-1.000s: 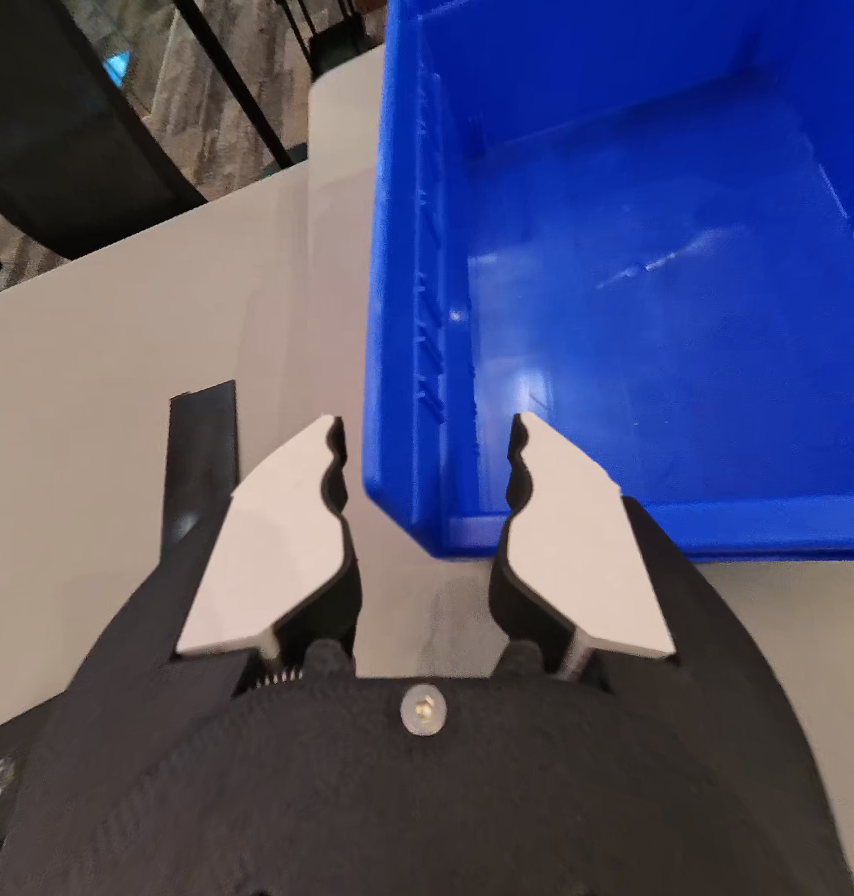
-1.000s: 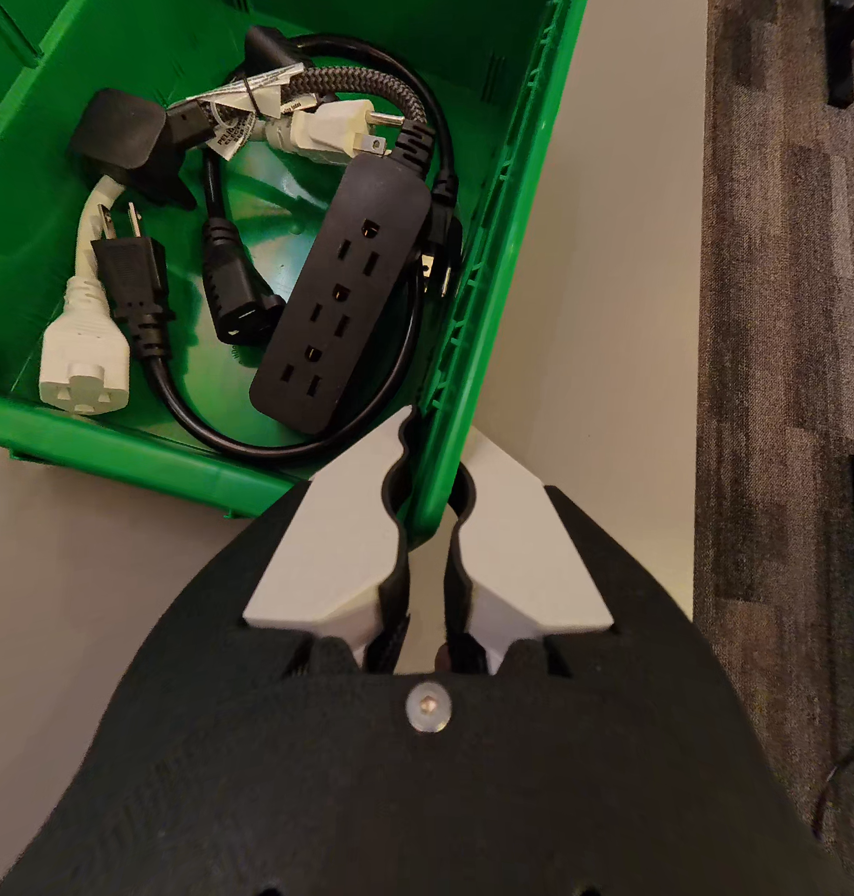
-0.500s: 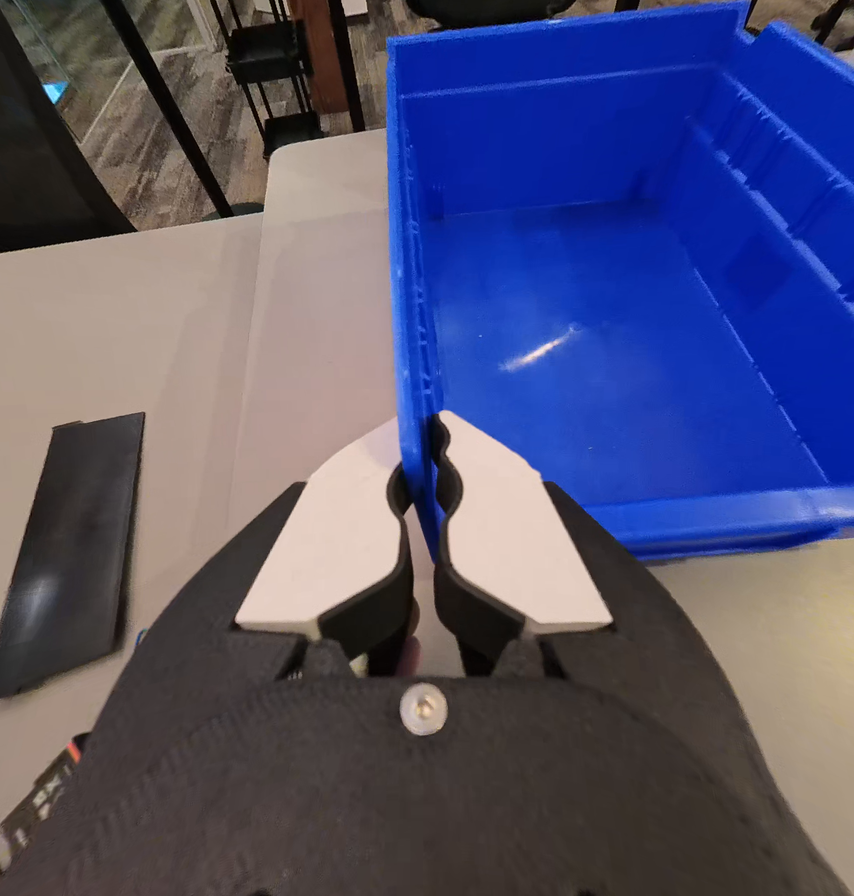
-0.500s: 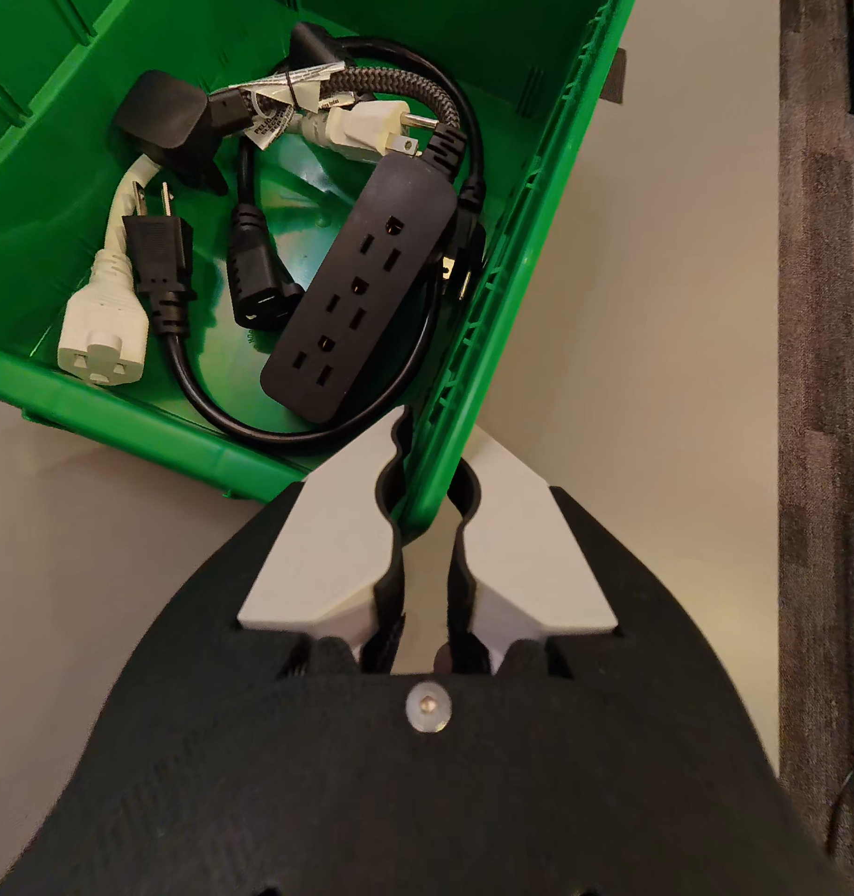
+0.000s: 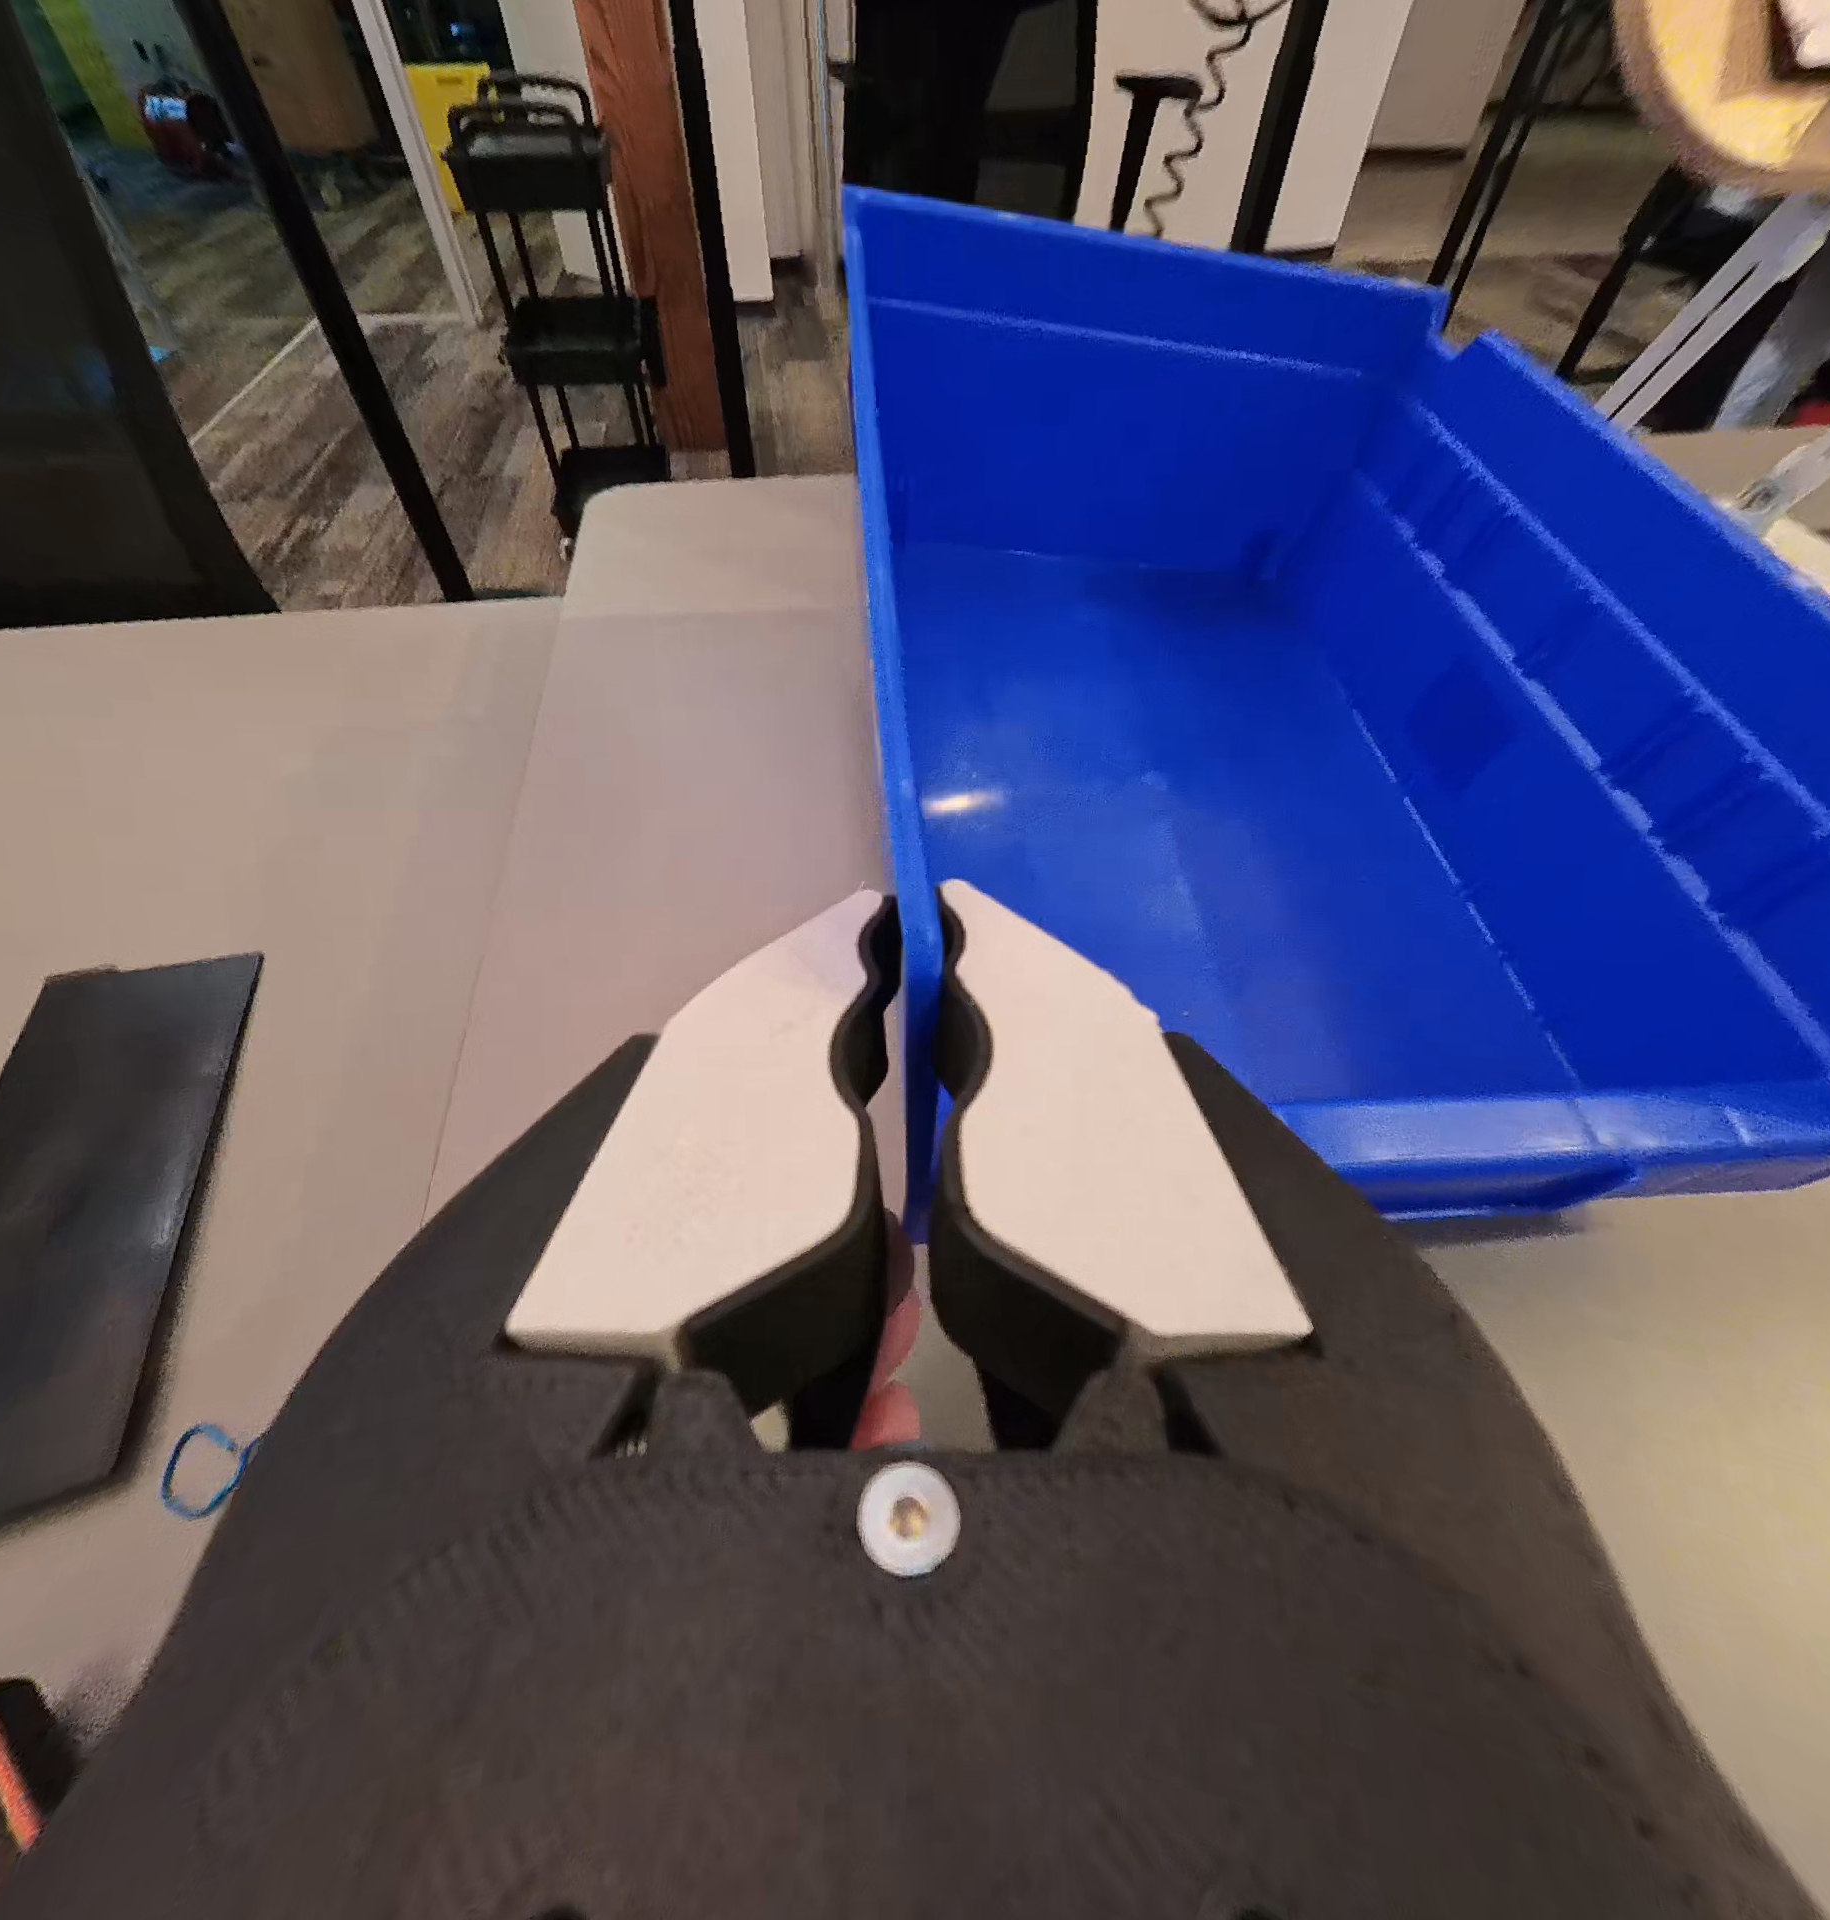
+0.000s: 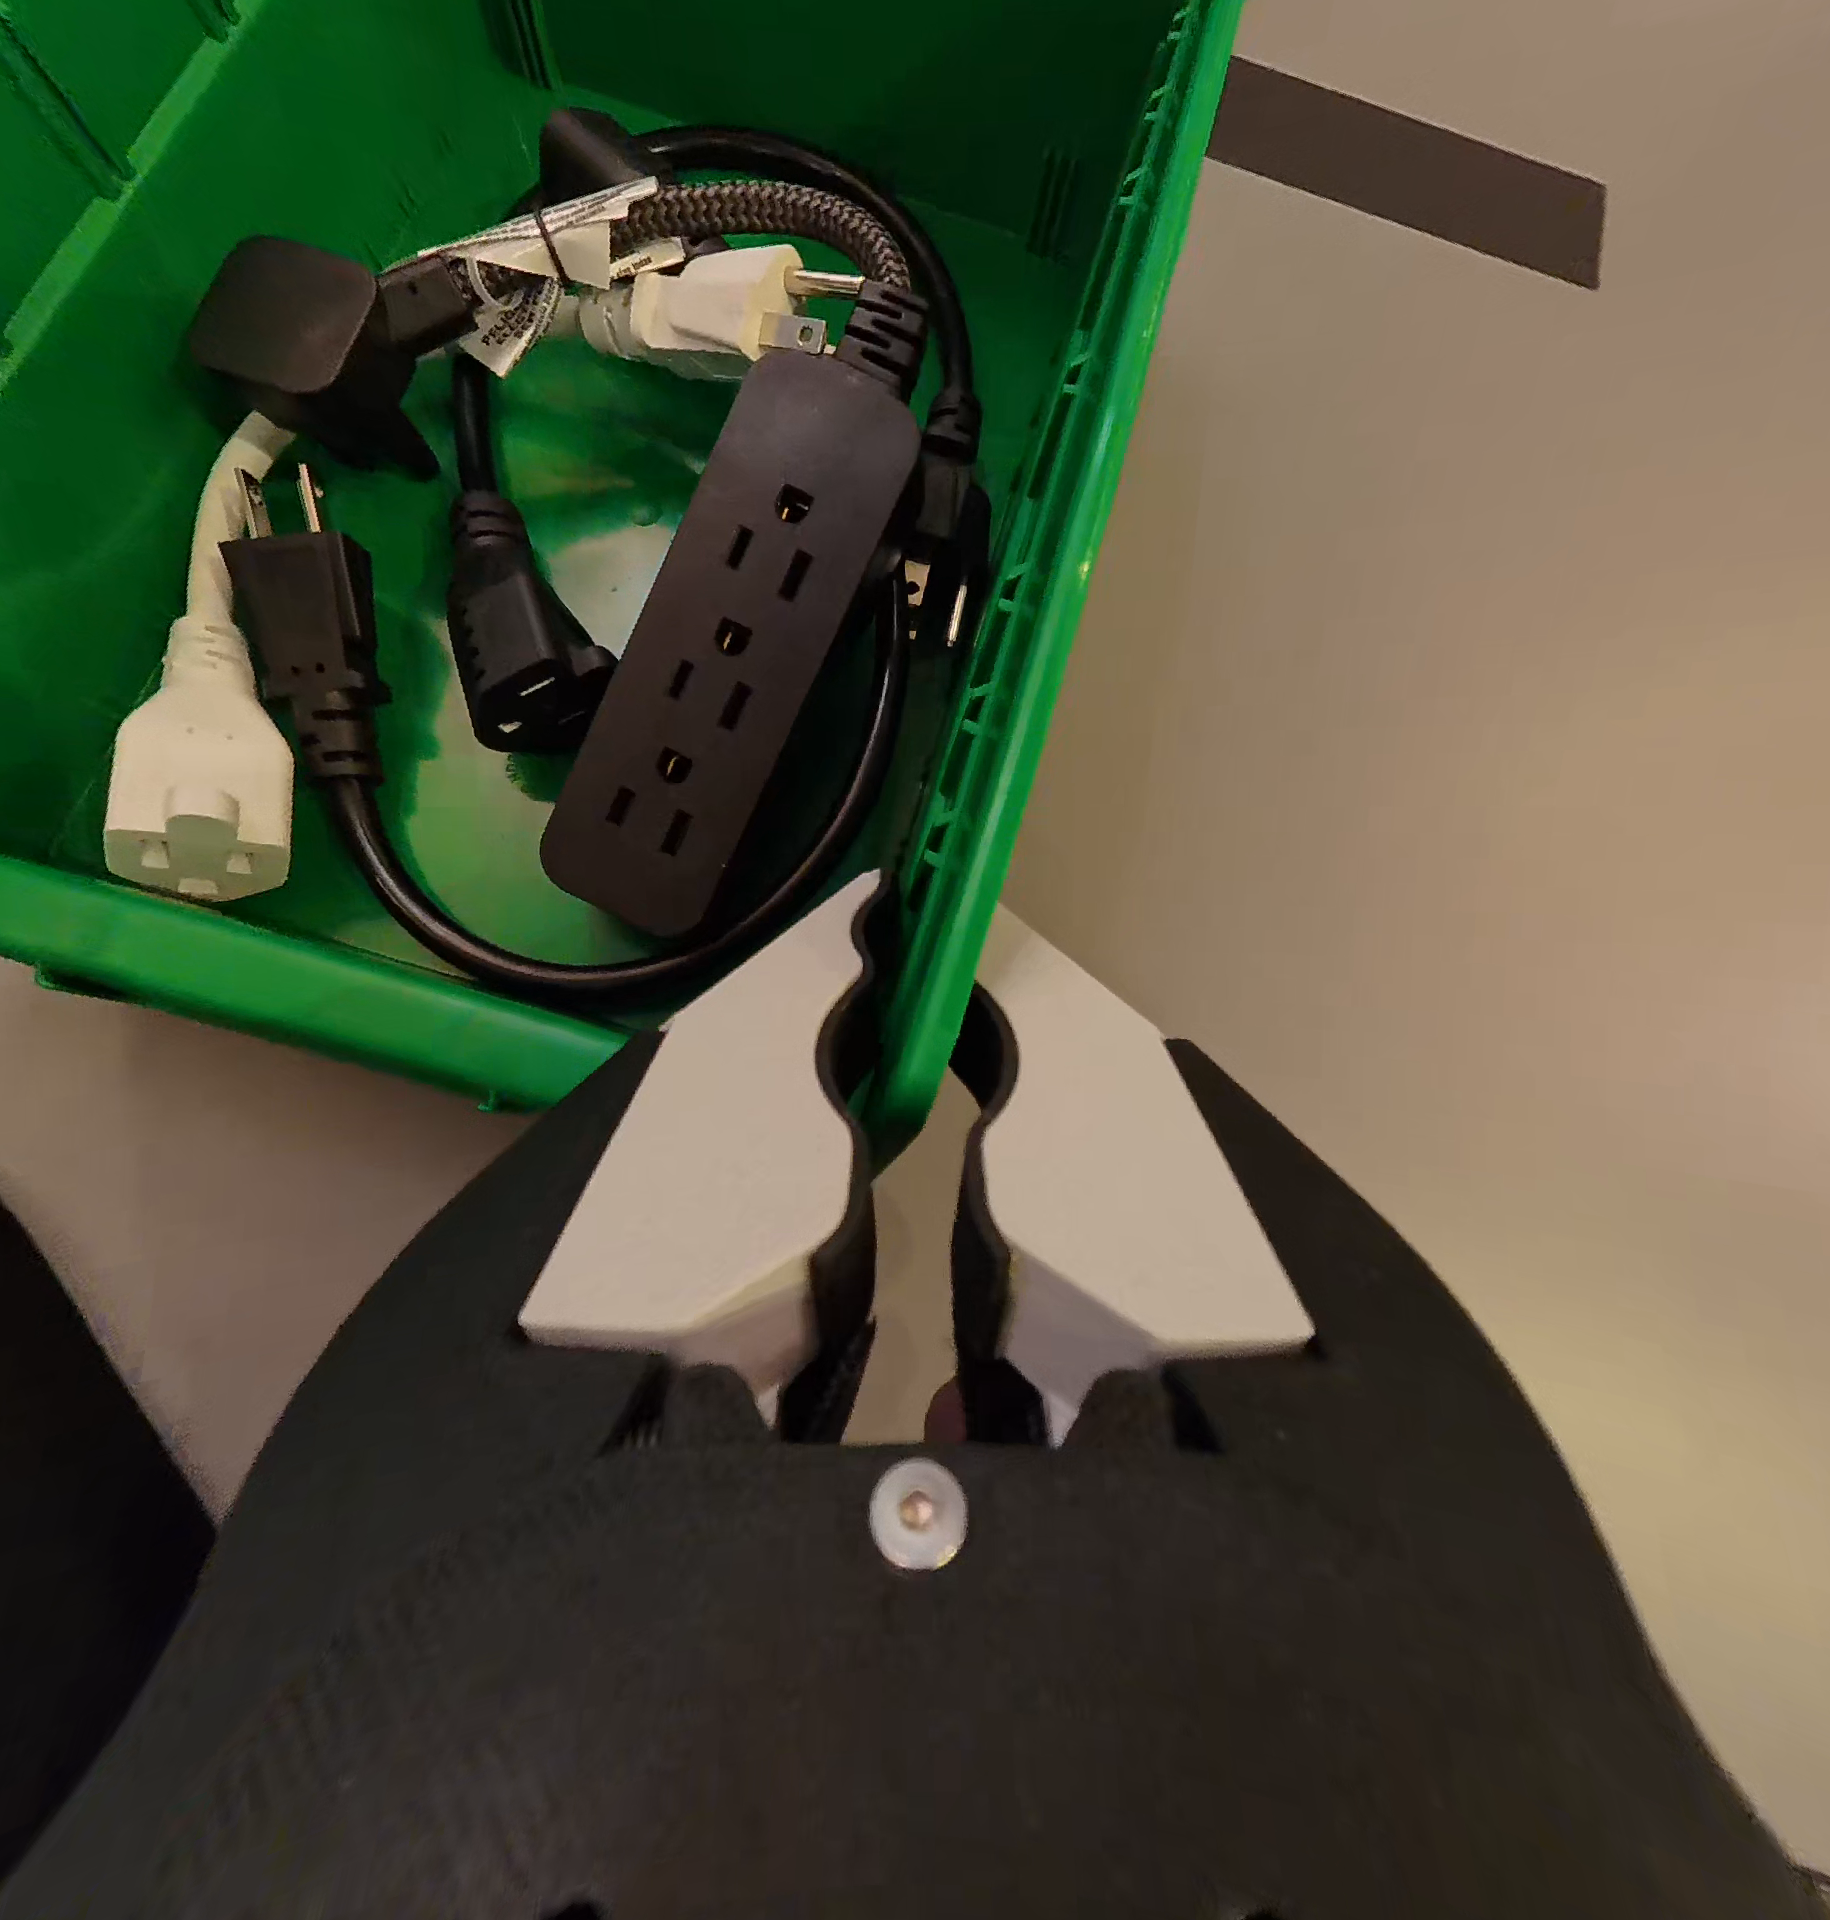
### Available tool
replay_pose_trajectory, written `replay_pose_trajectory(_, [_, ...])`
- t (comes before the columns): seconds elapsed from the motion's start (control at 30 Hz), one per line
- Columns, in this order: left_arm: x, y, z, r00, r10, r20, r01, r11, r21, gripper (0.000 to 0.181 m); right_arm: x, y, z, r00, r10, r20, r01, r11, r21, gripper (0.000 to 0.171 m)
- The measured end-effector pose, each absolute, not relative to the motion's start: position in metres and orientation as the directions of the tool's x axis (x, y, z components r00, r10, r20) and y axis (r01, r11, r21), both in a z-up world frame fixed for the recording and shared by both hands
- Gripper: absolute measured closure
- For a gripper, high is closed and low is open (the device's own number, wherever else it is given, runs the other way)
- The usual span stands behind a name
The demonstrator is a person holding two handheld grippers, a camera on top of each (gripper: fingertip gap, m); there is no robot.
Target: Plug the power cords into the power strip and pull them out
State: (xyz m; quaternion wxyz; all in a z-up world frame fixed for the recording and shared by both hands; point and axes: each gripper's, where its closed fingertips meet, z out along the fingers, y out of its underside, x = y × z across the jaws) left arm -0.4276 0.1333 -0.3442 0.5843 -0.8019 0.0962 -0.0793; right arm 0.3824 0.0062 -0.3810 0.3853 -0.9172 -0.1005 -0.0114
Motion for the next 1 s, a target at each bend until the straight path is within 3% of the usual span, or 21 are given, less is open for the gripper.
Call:
replay_pose_trajectory(0.23, [-0.423,0.131,-0.321,0.963,-0.268,-0.001,-0.051,-0.182,-0.982,0.179,0.346,0.002,-0.381,0.966,0.233,0.108,0.241,-0.676,-0.696,0.163])
replay_pose_trajectory(0.53, [-0.418,0.117,-0.284,0.94,-0.264,-0.215,-0.232,-0.034,-0.972,0.179,0.301,-0.002,-0.382,0.944,0.3,0.137,0.31,-0.669,-0.675,0.16])
replay_pose_trajectory(1.0, [-0.451,0.075,-0.276,0.95,-0.201,-0.241,-0.251,-0.026,-0.968,0.179,0.217,-0.006,-0.382,0.9,0.414,0.137,0.393,-0.634,-0.666,0.154])
